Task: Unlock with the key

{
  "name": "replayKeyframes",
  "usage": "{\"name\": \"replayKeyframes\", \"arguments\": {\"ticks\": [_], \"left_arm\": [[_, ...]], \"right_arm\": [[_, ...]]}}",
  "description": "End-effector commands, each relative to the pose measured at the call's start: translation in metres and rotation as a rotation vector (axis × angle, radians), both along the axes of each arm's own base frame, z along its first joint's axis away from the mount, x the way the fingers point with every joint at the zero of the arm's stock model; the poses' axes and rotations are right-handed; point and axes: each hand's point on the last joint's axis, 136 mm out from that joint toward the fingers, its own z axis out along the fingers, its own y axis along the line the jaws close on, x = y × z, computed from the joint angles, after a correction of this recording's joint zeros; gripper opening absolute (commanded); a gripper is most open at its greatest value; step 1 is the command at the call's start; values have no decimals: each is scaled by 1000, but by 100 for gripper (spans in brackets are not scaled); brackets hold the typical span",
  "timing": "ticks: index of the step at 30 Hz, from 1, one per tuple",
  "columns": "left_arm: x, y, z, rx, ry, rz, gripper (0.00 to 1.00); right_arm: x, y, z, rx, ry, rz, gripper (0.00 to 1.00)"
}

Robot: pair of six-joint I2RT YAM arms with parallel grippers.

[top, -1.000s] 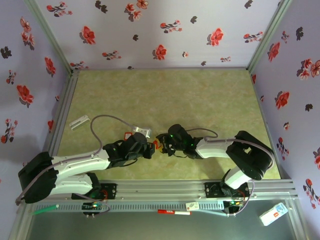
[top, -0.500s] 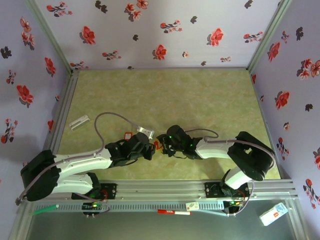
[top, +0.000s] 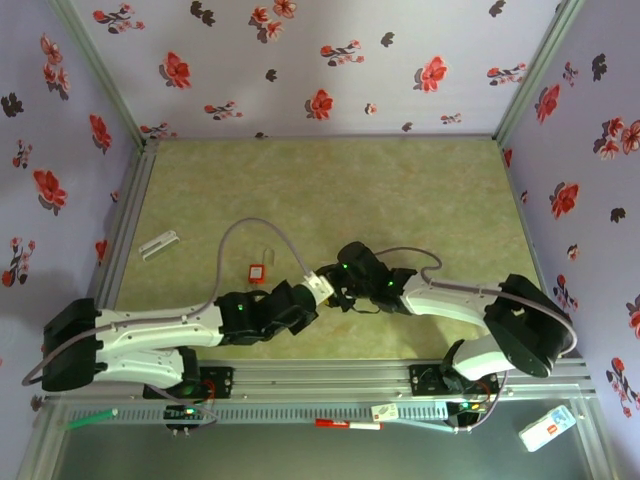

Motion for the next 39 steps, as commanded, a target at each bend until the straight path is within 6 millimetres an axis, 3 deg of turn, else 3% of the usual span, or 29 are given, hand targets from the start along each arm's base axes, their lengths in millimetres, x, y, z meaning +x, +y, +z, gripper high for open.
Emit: {"name": "replayKeyframes", "arguments": {"ticks": [1, 11, 14, 17, 19, 20, 21, 25, 29, 35, 39], "left_arm": [[-15, -29, 15, 78, -128, -201, 0], [-23, -42, 19, 95, -180, -271, 0], [-23, -36, 20, 73, -153, -239, 11], [-19, -20, 23, 41, -119, -165, 41], [-17, -7, 27, 16, -97, -113, 53], [-17, 1, 31, 0, -85, -83, 66], [-18, 9, 34, -17, -63, -53, 72], [-24, 38, 50, -60, 43, 71, 81], [-35, 65, 62, -243, 166, 205, 85], [-22, 116, 70, -576, 331, 518, 99], [-10, 129, 76, -778, 426, 668, 100]], "right_arm": [[-1, 7, 22, 42, -42, 52, 0], [-2, -4, 21, 27, -43, 51, 0], [-3, -7, 19, 18, -42, 52, 0], [-4, -13, 17, 4, -39, 56, 0], [-4, -17, 16, -8, -38, 60, 0], [-5, -20, 16, -17, -36, 62, 0], [-5, -23, 16, -23, -37, 63, 0], [-4, -37, 17, -78, -44, 74, 0], [-6, -52, 18, -168, -53, 119, 0], [-2, -67, 31, -340, -123, 249, 0], [4, -67, 49, -437, -217, 375, 0]]}}
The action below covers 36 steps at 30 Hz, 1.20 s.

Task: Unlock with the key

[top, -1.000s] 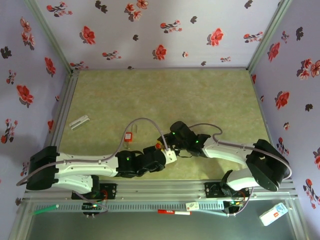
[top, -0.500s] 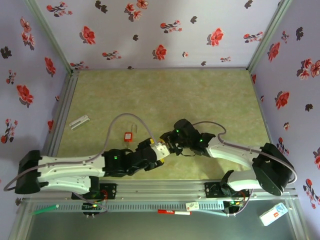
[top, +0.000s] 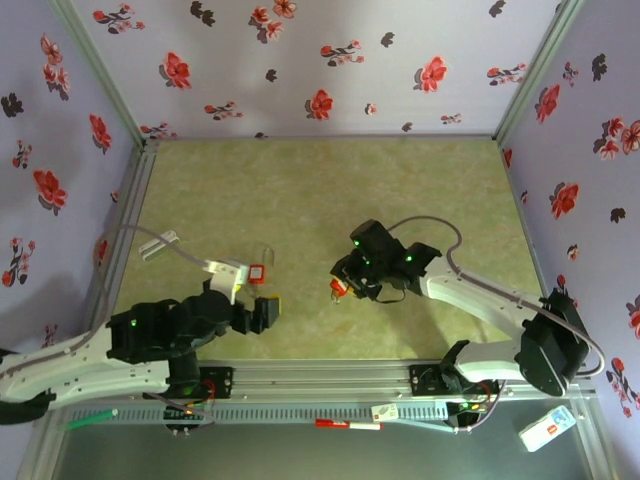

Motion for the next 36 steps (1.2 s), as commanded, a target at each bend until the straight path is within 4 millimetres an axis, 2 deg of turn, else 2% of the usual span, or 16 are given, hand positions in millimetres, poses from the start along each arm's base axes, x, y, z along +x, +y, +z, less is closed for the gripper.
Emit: {"name": "replayKeyframes", "arguments": {"ticks": [1, 5, 7, 13, 16, 19, 25, 29, 36], "left_arm": [[8, 15, -10, -165, 156, 194, 100], [24, 21, -2, -292, 263, 313, 100], [31, 14, 4, -343, 312, 316, 100], [40, -44, 29, -410, 433, 132, 95], [37, -79, 39, -534, 499, 29, 90], [35, -99, 42, -630, 525, -9, 85], [34, -119, 27, -604, 502, -41, 74], [42, -119, 7, -526, 497, 4, 67], [52, -123, -19, -542, 526, 83, 55]], "right_arm": [[1, -13, 9, -171, -96, 171, 0], [0, -10, 27, -256, -168, 312, 0], [-2, -7, 30, -266, -187, 349, 0], [-1, -9, 26, -287, -138, 307, 0], [10, -4, 28, -231, -121, 234, 0], [24, 0, 32, -189, -104, 166, 0], [48, 19, 39, -106, -65, 126, 0], [53, 29, 43, -93, -49, 137, 0], [56, 37, 43, -60, -36, 126, 0]]}}
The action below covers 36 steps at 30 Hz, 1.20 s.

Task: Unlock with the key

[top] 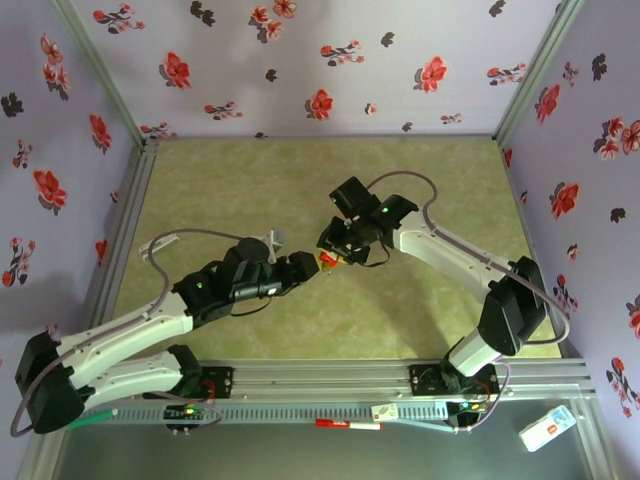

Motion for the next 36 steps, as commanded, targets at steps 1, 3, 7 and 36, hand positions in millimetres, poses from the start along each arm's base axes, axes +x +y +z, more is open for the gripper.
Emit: {"name": "replayKeyframes", "arguments": {"ticks": [1, 3, 7, 36], "left_arm": [[8, -3, -7, -16, 4, 52, 53], [11, -4, -9, -16, -4, 66, 50], [17, -7, -9, -34, -16, 83, 49], [28, 5, -28, 88, -26, 147, 12]], "right_arm": [[6, 11, 10, 51, 1, -17, 0], [7, 12, 11, 56, 1, -21, 0], [7, 15, 7, 65, 9, -28, 0], [-13, 39, -17, 67, 38, -1, 0]]}}
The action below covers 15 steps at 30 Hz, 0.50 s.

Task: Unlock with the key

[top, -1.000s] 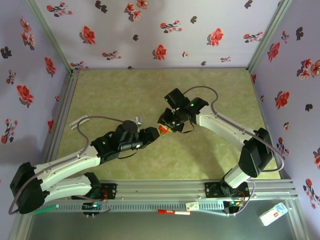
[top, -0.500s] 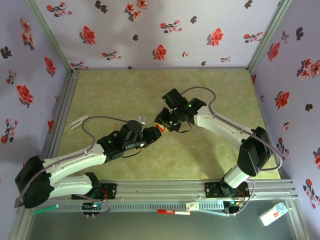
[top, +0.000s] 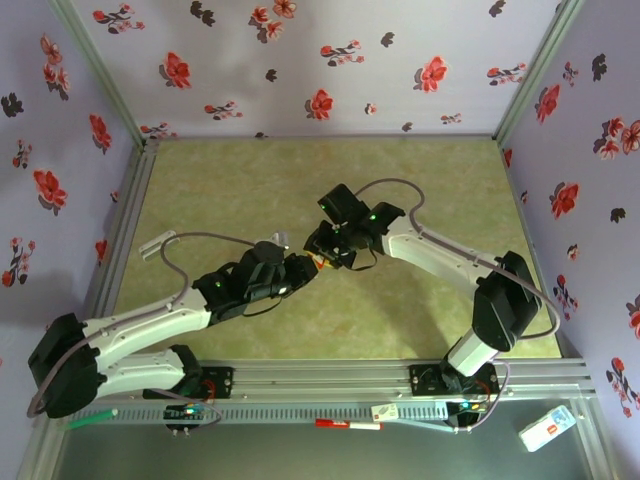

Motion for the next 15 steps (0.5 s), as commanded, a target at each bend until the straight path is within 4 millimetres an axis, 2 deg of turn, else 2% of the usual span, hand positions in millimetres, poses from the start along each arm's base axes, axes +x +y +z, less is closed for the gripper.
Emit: {"name": "replayKeyframes", "arguments": {"ticks": [1, 4, 15], "left_arm": [[7, 10, 3, 41, -27, 45, 9], [7, 11, 3, 61, -33, 40, 0], [8, 4, 11, 110, -82, -19, 0]], "right_arm": [[-8, 8, -6, 4, 18, 5, 0], [-12, 14, -7, 13, 23, 13, 0], [-19, 28, -3, 43, 27, 29, 0]]}}
